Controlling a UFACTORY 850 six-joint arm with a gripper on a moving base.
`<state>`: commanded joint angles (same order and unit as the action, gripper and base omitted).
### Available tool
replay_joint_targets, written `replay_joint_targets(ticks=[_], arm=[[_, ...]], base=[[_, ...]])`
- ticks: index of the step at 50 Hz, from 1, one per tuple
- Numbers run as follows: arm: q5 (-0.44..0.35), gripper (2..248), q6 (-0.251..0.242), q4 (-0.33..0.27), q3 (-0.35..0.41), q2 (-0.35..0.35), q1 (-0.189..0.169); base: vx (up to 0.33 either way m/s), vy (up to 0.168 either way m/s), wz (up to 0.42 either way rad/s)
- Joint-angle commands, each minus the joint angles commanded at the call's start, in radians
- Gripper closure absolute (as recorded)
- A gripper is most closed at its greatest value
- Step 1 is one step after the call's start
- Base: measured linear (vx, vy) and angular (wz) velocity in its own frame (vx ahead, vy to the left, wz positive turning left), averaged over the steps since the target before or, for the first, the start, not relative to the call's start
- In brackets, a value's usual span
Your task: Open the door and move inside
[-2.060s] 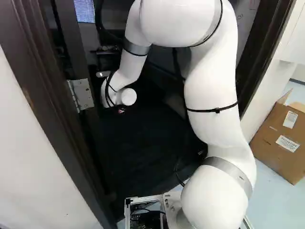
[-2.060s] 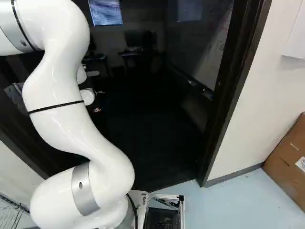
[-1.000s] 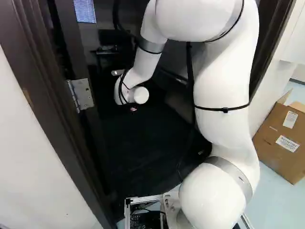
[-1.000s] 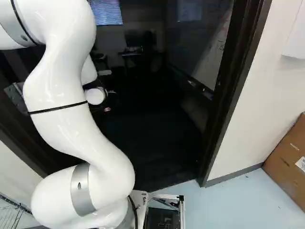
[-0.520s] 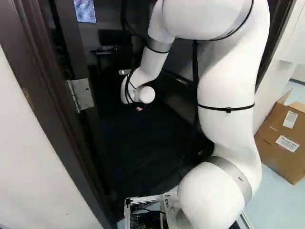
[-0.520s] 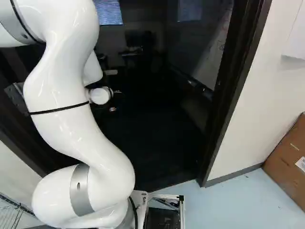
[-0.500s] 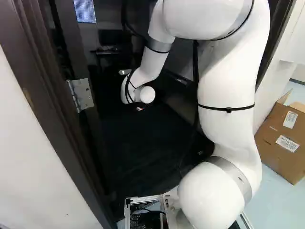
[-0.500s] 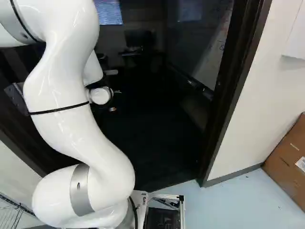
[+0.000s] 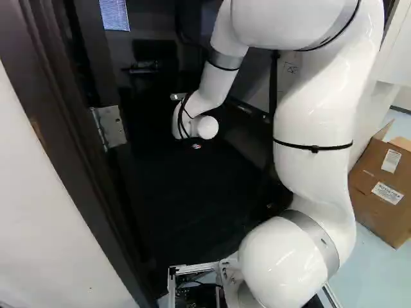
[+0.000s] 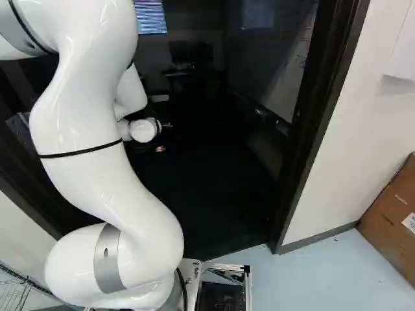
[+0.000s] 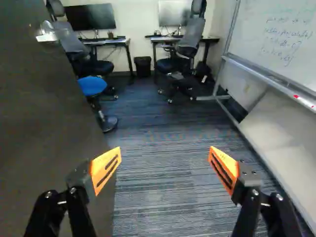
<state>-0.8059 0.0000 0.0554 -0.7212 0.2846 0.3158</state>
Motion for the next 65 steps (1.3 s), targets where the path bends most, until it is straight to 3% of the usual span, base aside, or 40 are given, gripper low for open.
replay_joint_targets(ticks=[10, 38, 65], arm=[[0.000, 3, 0.000, -0.012, 0.026, -0.022, -0.023], [-0.003, 3, 0.000, -0.015, 0.060, -0.052, -0.041], [-0.016, 3, 0.000, -0.023, 0.174, -0.154, -0.095]], base=[[0.000, 0.000, 0.000], [0.000, 0.000, 0.000], [0.000, 0.000, 0.000]])
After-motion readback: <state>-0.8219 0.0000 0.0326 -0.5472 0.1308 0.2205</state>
